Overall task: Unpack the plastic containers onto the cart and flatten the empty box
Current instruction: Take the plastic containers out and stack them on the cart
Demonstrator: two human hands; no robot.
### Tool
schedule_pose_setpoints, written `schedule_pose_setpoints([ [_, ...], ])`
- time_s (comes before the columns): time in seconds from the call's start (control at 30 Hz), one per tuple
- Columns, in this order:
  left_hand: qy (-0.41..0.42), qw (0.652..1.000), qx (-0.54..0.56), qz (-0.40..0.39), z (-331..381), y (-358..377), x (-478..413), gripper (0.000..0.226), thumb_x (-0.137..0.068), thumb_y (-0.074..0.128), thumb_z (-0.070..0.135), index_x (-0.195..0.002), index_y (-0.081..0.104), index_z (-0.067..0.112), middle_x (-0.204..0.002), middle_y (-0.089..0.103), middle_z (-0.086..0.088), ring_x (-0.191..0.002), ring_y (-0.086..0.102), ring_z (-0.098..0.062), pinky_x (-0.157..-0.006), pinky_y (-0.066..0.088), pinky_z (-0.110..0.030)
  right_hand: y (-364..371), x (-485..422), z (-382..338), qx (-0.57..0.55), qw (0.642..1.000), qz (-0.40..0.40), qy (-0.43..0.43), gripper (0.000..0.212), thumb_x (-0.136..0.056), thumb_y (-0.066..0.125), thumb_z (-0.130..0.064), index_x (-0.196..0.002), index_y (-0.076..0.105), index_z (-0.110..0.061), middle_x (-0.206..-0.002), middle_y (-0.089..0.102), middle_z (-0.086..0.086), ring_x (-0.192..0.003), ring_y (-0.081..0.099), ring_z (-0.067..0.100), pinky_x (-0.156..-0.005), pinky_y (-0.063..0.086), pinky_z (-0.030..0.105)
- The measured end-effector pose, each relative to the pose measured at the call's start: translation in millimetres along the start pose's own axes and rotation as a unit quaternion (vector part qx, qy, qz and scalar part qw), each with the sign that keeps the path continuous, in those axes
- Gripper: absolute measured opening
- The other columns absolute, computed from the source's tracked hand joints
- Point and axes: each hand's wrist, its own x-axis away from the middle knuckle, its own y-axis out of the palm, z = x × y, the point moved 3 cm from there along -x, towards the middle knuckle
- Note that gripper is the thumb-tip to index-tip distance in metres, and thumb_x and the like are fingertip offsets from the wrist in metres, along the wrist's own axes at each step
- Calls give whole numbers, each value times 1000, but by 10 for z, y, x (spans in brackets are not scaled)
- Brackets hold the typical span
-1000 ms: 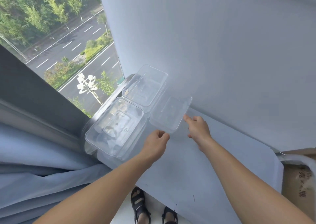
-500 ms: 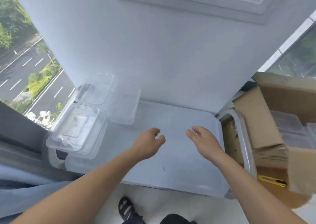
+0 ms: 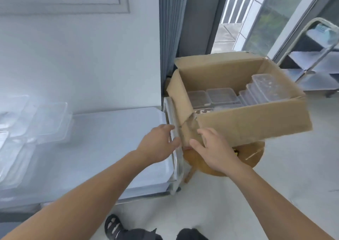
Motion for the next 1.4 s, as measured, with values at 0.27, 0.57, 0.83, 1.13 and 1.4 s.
schedule_pose_setpoints([
  [0.27, 86, 995, -41, -25, 764, 403, -154, 52, -99, 49, 43, -146, 44, 22, -148, 47, 5, -133, 44, -17, -105, 40, -31, -442, 344, 632, -7, 999, 33, 15, 62, -97, 47, -56, -148, 42, -22, -153, 35, -9, -141, 30, 12, -115, 29, 33],
  [0.57, 109, 994, -1, -7, 803, 153, -905, 50, -98, 49, 44, -145, 44, 26, -148, 47, 9, -133, 43, -13, -103, 38, -28, -687, -187, 677, 19, 1000, 11, 21, 59, -97, 49, -54, -148, 40, -27, -152, 33, -14, -142, 24, 6, -114, 23, 27],
  [0.83, 65, 997, 36, 12, 655, -33, -1448, 48, -99, 50, 41, -144, 46, 23, -146, 48, 7, -127, 48, -14, -98, 40, -27, -1129, -976, 774, 58, 998, -4, 17, 58, -97, 50, -54, -148, 40, -28, -151, 37, -15, -138, 33, 7, -110, 31, 29],
  [1.13, -50, 998, 9, 32, 731, 167, -1964, 50, -96, 51, 43, -142, 48, 21, -144, 50, 6, -133, 45, -17, -108, 38, -35, -985, -2292, 1101, 166, 967, -164, -103, 63, -97, 51, -56, -149, 41, -22, -150, 42, -5, -141, 34, 16, -109, 33, 33],
  [1.4, -147, 985, -49, 81, 991, 452, -2302, 59, -86, 39, 50, -129, 62, 16, -130, 62, 2, -126, 54, -17, -117, 13, -34, -374, -3239, 1443, 244, 899, -320, -171, 50, -90, 61, -50, -119, 59, -11, -120, 58, 14, -114, 56, 33, -90, 48, 39],
])
